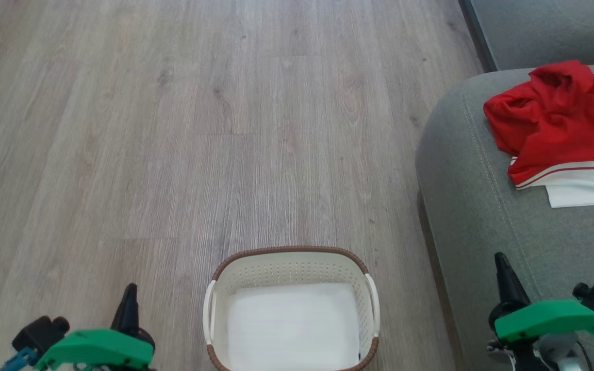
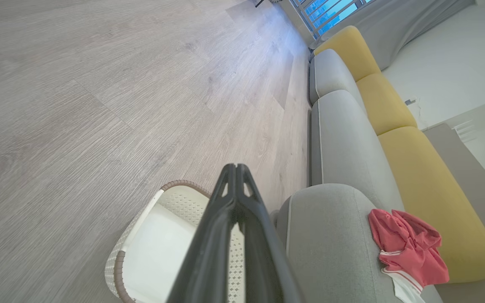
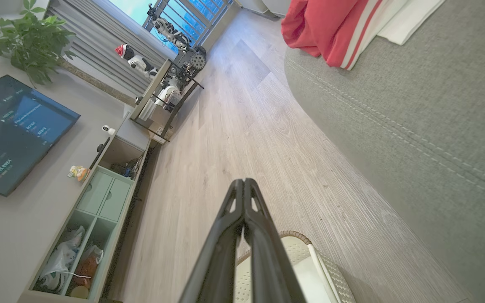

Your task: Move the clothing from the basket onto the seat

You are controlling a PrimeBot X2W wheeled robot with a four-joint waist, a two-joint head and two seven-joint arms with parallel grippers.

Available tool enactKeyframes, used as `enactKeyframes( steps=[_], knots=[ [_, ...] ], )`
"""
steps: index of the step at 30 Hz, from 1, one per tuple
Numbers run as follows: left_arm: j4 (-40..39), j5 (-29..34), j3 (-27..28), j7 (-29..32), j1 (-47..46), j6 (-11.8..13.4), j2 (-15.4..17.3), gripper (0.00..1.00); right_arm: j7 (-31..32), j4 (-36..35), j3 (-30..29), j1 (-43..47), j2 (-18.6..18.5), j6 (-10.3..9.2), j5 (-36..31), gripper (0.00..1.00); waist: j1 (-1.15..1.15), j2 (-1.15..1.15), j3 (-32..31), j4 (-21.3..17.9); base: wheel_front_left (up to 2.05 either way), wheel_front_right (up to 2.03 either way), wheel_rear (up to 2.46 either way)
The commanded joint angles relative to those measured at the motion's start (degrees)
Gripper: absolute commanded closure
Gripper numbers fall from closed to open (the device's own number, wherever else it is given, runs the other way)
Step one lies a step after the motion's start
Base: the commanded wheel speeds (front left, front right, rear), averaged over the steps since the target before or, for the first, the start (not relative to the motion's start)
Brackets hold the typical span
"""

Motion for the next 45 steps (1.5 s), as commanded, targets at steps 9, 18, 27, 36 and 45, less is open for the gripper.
enactKeyframes(
  steps=[9, 18, 27, 36, 45],
  knots=[
    [-1.5, -6.0, 3.4, 1.7, -4.3, -2.0, -0.2, 1.00, 1.7, -2.6, -0.4, -3.5, 0.0, 0.00, 6.8, 1.00, 0.00, 0.00, 0.1, -0.1, 0.00, 0.00, 0.00],
    [-1.4, -11.2, 5.1, 3.2, -5.3, -3.5, -0.7, 1.00, 3.2, -3.0, -1.0, -4.0, 0.0, 0.00, 12.6, 1.00, 0.00, 0.00, 0.3, -0.3, 0.00, 0.00, 0.00],
    [-1.2, -16.4, 6.7, 4.6, -6.4, -5.0, -1.2, 1.00, 4.7, -3.3, -1.6, -4.5, 0.0, 0.00, 18.4, 1.00, 0.00, 0.00, 0.4, -0.4, 0.00, 0.00, 0.00],
    [-1.0, -21.5, 8.4, 6.1, -7.4, -6.5, -1.7, 1.00, 6.2, -3.7, -2.2, -5.0, 0.1, -0.01, 24.2, 1.00, 0.00, 0.00, 0.6, -0.5, 0.00, 0.00, 0.00],
    [-0.9, -26.6, 10.0, 7.7, -8.5, -8.0, -2.2, 1.00, 7.7, -4.0, -2.8, -5.5, 0.1, -0.01, 30.0, 1.00, 0.00, 0.00, 0.7, -0.7, 0.00, 0.00, 0.00]
  ],
)
